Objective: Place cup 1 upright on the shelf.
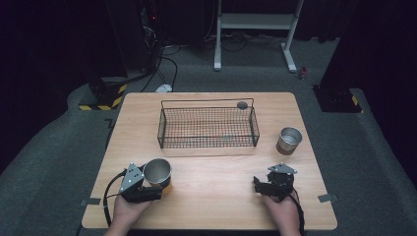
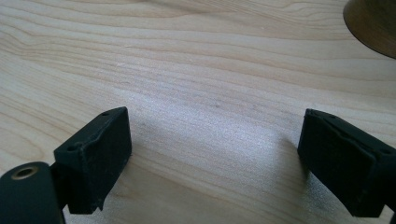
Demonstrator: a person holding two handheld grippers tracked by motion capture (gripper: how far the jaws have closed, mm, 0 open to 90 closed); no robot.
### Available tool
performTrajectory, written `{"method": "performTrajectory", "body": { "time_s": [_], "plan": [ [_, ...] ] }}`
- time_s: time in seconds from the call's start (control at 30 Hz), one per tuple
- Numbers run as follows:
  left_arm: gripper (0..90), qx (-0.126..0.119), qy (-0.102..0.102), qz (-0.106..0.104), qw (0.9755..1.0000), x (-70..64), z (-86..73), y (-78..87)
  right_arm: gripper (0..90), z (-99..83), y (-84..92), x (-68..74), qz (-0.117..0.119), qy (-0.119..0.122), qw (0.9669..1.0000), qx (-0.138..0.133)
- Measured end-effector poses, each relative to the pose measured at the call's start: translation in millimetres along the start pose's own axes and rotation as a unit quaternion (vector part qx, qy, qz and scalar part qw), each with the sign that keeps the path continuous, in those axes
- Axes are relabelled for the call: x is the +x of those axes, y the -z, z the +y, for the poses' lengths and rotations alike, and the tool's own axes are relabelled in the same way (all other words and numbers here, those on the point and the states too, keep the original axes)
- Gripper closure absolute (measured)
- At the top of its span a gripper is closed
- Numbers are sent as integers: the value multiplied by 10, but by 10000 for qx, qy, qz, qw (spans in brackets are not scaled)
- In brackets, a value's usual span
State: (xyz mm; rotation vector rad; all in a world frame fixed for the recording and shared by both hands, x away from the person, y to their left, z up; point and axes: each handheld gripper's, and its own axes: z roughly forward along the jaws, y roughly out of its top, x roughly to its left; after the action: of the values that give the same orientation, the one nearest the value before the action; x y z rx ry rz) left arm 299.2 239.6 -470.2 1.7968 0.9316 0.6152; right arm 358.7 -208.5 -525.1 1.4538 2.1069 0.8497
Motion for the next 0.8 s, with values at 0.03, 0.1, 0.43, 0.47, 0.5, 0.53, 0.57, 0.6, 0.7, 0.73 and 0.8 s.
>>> {"method": "performTrajectory", "body": {
  "time_s": [0.03, 0.1, 0.43, 0.47, 0.5, 0.53, 0.57, 0.6, 0.7, 0.73, 0.8],
  "plan": [
    [133, 20, -25, -5, 10000, -2, 14, 1, 95, 0, 0, 0, 0, 0, 10000, 0],
    [133, 30, -37, -25, 10000, -11, 33, -3, 95, 0, 0, 0, 0, -1, 10000, 0],
    [133, 9, 6, -152, 9999, -36, 151, -49, 95, 0, 0, 0, 1, 1, 10000, 0],
    [133, -1, 23, -166, 9999, -36, 159, -52, 95, 0, 0, 0, 1, 1, 10000, 0],
    [133, -13, 22, -170, 9999, -35, 173, -58, 95, 0, 0, 0, 1, 0, 10000, 0],
    [133, -29, 33, -164, 9999, -38, 181, -65, 95, 0, 0, 0, 1, 0, 10000, 1],
    [133, -30, 18, -149, 9999, -38, 191, -71, 95, 0, 0, 0, 3, -1, 10000, 1],
    [133, -25, 23, -152, 9999, -39, 199, -76, 95, 0, 0, 0, 4, -1, 10000, 2],
    [133, -54, 38, -157, 9999, -42, 231, -103, 94, 0, 0, -1, 13, 0, 10000, 3],
    [133, -63, 46, -154, 9999, -45, 238, -110, 94, 0, 0, -2, 18, 19, 10000, -1],
    [133, -73, 31, -162, 9998, -54, 260, -133, 94, 0, 0, -1, 19, 20, 10000, 1]
  ]
}}
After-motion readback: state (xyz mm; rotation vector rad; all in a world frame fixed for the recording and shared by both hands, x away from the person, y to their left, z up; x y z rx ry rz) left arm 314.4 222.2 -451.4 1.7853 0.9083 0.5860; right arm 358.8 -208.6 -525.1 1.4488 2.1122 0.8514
